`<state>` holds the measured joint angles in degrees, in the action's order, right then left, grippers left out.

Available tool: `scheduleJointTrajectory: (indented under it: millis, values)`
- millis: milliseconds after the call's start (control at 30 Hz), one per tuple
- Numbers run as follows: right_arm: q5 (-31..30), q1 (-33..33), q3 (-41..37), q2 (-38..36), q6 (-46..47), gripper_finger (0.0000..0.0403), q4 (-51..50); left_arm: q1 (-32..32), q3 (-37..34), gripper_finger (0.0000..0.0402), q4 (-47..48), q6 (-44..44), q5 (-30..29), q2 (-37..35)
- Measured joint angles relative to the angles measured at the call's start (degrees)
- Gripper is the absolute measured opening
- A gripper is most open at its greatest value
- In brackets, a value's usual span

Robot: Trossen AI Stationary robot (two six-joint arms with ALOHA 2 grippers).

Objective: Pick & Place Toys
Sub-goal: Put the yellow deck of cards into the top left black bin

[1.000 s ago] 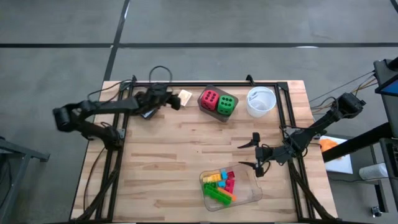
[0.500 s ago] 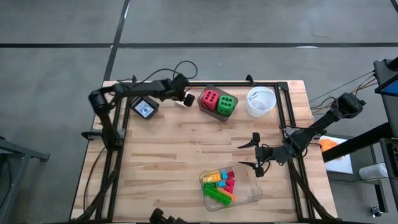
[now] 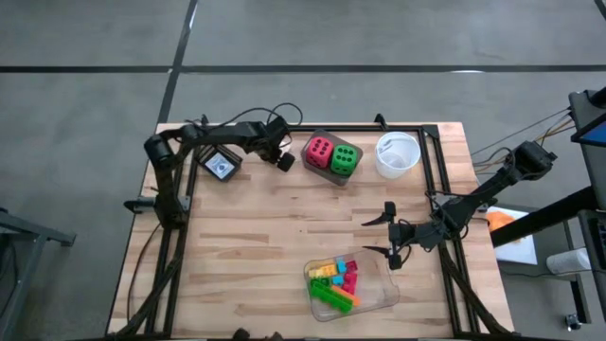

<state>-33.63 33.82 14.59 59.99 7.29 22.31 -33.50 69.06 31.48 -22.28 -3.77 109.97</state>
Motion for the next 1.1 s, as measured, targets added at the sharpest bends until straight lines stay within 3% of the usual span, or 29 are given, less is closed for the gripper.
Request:
scheduleJointTrajectory:
  millis: [200,633,767,933,1100]
  values:
    - [0.05,0.00,0.00,0.00,0.03,0.0301,-0.04,2.44,-0.77,0.0000,6.08,-0.05,4.56,-0.71]
    - [0.24,0.00,0.00,0.00,0.26,0.0301,-0.26,15.71,-1.38,0.0000,17.64,-2.02,5.89,-5.31]
    - [0.24,0.00,0.00,0.00,0.26,0.0301,-0.28,18.91,-1.36,0.0000,17.40,-3.30,1.80,-7.79]
    - [0.24,0.00,0.00,0.00,0.25,0.0301,-0.26,21.69,-1.48,0.0000,15.82,-5.55,-9.58,-11.09]
    - [0.42,0.02,0.00,0.00,0.26,0.0301,-0.23,21.94,-1.92,0.0044,14.48,-5.08,-11.03,-11.96]
